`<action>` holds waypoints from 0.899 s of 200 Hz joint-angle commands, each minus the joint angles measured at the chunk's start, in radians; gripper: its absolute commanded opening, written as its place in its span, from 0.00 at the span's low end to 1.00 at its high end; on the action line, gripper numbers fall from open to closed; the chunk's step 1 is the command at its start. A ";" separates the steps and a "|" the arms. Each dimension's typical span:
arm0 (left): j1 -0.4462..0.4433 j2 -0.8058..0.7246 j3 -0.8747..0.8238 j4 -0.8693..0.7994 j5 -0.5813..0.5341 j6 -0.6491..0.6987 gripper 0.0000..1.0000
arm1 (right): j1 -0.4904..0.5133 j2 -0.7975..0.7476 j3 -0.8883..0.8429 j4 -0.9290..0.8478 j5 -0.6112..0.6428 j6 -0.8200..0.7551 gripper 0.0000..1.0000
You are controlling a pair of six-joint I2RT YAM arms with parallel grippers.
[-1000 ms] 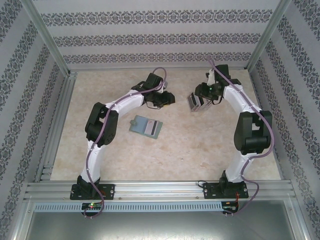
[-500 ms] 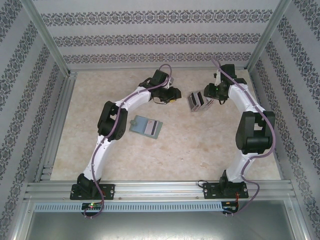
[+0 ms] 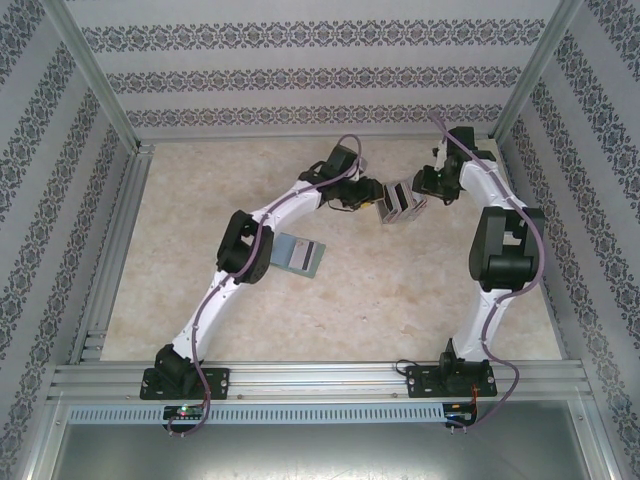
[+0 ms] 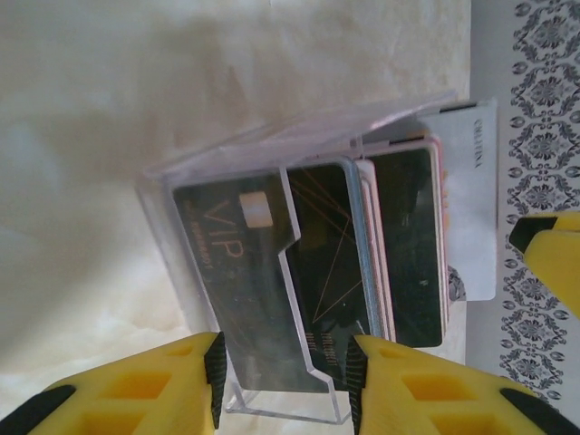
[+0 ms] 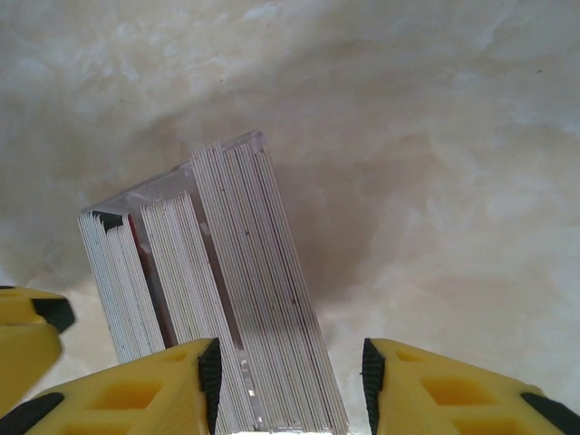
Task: Put the credit cards into the card holder
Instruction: Pick up the credit card from the storage box.
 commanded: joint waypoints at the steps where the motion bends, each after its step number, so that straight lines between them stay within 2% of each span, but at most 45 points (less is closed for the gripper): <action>1: -0.019 0.013 0.045 0.033 0.014 -0.042 0.43 | 0.002 0.041 0.052 -0.038 -0.038 -0.026 0.48; 53: -0.024 0.037 0.053 0.028 -0.009 -0.055 0.43 | 0.013 0.100 0.100 -0.065 -0.018 -0.038 0.49; 180: -0.025 0.109 0.084 0.007 -0.006 -0.067 0.43 | 0.021 0.105 0.108 -0.075 0.037 -0.047 0.48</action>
